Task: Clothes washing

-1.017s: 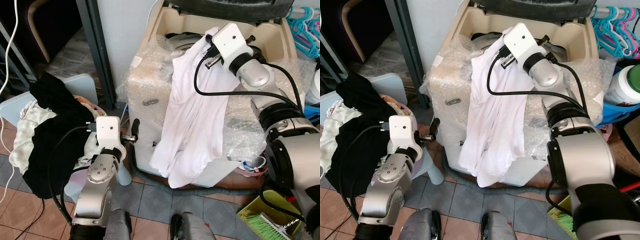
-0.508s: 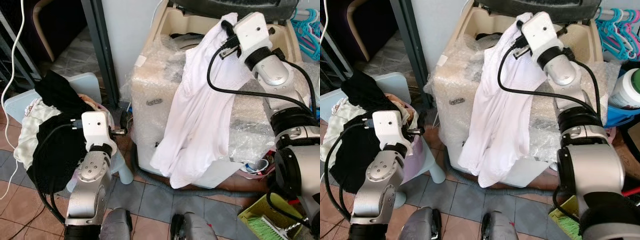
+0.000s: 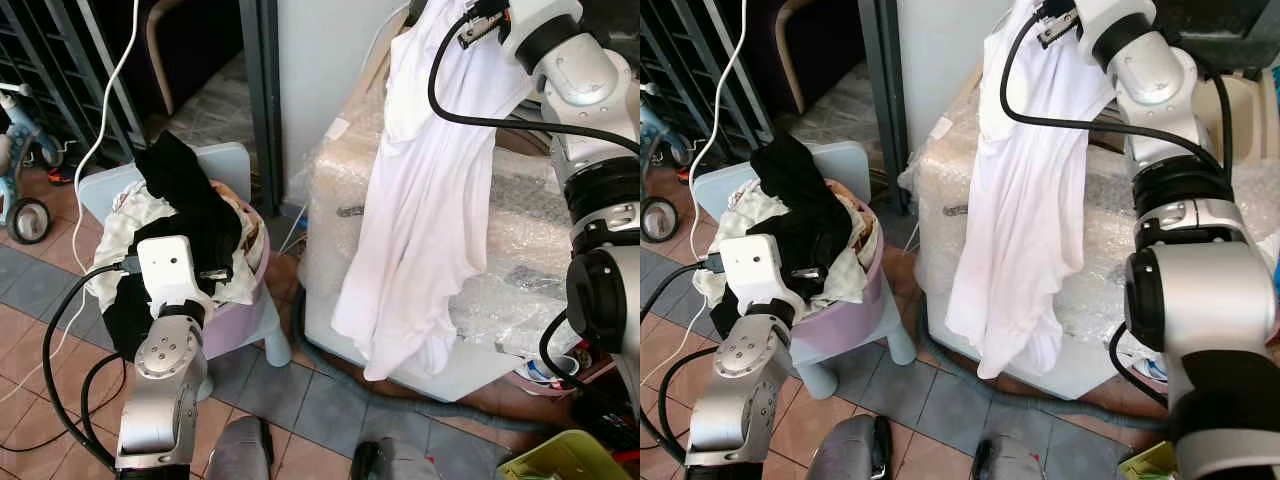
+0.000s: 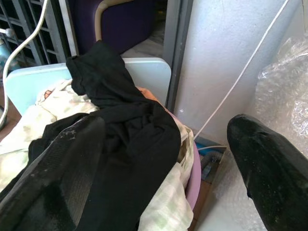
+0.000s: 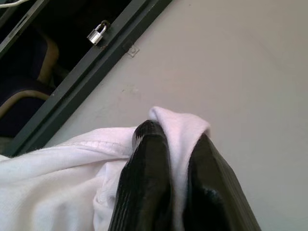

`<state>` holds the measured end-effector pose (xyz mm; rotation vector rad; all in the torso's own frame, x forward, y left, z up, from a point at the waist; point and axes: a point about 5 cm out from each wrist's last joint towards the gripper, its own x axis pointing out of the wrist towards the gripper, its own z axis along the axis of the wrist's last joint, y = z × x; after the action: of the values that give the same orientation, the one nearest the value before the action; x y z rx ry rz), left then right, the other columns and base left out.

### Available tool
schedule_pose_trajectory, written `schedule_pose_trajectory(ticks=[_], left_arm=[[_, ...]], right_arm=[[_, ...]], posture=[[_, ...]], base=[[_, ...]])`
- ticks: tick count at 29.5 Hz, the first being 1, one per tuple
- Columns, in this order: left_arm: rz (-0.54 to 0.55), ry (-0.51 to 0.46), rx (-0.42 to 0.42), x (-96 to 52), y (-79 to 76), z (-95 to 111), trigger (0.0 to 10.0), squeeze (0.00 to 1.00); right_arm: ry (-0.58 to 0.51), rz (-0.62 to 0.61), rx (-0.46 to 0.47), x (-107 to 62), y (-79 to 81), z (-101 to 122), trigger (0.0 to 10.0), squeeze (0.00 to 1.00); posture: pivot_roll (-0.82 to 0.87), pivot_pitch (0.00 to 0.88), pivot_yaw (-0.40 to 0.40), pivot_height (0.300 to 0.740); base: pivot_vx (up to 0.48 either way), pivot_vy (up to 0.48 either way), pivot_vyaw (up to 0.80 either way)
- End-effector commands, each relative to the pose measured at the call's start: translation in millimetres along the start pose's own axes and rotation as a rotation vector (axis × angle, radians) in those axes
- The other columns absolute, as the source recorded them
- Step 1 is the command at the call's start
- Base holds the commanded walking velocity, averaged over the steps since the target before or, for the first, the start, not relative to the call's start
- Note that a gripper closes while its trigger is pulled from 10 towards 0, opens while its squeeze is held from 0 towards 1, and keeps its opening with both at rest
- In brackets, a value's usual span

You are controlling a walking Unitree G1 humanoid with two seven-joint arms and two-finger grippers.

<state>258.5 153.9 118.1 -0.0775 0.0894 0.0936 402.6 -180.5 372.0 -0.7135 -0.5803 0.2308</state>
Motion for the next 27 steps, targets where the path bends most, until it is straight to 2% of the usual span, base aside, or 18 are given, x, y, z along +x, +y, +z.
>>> schedule_pose_trajectory(ticks=[1,3,5,7,11,14,15,16,17,22,23,24,26,27], left_arm=[[0.004,0.01,0.005,-1.6,-0.1,-1.2,10.0,0.0],[0.005,0.004,0.001,-1.0,-0.2,-1.1,10.0,0.0],[0.003,0.0,0.003,-1.0,-0.4,-0.6,10.0,0.0],[0.006,0.01,-0.005,-1.7,-1.0,-1.6,10.0,0.0],[0.006,0.012,-0.001,-2.6,-0.5,-2.2,10.0,0.0],[0.006,0.016,-0.013,-2.3,-0.8,-2.6,10.0,0.0],[0.003,0.024,-0.008,-2.0,-2.2,-4.1,10.0,0.0],[0.003,0.024,-0.008,-2.0,-2.2,-4.1,10.0,0.0],[0.004,0.028,-0.01,-2.1,-2.9,-5.0,10.0,0.0],[0.006,0.032,-0.011,-2.9,-2.8,-5.7,10.0,0.0],[0.007,0.034,-0.009,-2.9,-2.4,-5.9,10.0,0.0],[0.007,0.036,-0.007,-2.8,-2.0,-6.2,10.0,0.0],[0.004,0.037,-0.007,-2.7,-2.1,-6.1,10.0,0.0],[-0.002,0.039,-0.006,-2.4,-3.2,-6.5,10.0,0.0]], right_arm=[[0.007,-0.035,-0.025,3.0,-15.2,7.7,10.0,0.0],[0.051,-0.08,-0.027,5.7,-26.4,10.1,10.0,0.0],[0.064,-0.092,-0.028,6.3,-29.4,10.5,10.0,0.0],[0.112,-0.171,-0.021,6.8,-43.5,12.2,10.0,0.0],[0.129,-0.325,-0.027,5.2,-68.3,21.2,10.0,0.0],[0.135,-0.379,0.048,3.2,-74.6,20.4,10.0,0.0],[0.18,-0.347,-0.022,2.2,-66.2,11.5,10.0,0.0],[0.18,-0.347,-0.022,2.2,-66.2,11.5,10.0,0.0],[0.227,-0.302,-0.087,-0.2,-54.7,-0.6,10.0,0.0],[0.374,-0.22,-0.104,-14.0,-29.2,-37.5,10.0,0.0],[0.435,-0.168,-0.107,-19.9,-17.8,-50.9,10.0,0.0],[0.543,-0.069,-0.129,-30.7,1.0,-71.7,10.0,0.0],[0.64,0.037,-0.165,-43.1,19.5,-90.2,10.0,0.0],[0.72,0.133,-0.143,-58.9,37.5,-108.2,10.0,0.0]], posture=[[0.04,0.094,-0.021,0.728],[0.05,0.092,-0.026,0.728],[0.05,0.092,-0.026,0.728],[0.05,0.092,-0.026,0.728],[0.05,0.093,-0.026,0.728],[0.05,0.092,-0.025,0.728],[0.05,0.092,-0.029,0.728],[0.05,0.092,-0.029,0.728],[0.05,0.092,-0.03,0.728],[0.06,0.094,-0.028,0.728],[0.06,0.094,-0.027,0.728],[0.05,0.094,-0.026,0.728],[0.05,0.095,-0.025,0.728],[0.05,0.094,-0.024,0.728]], base=[[0.281,0.0,0.0],[0.276,0.0,0.0],[0.27,0.0,0.0],[0.373,0.0,0.0],[0.341,0.0,0.0],[0.231,0.0,0.0],[0.0,0.0,0.0],[0.0,0.0,0.0],[0.0,0.0,0.0],[0.0,0.0,0.0],[0.0,0.0,0.0],[0.0,0.0,0.0],[0.0,0.0,0.0],[0.0,0.0,0.0]])
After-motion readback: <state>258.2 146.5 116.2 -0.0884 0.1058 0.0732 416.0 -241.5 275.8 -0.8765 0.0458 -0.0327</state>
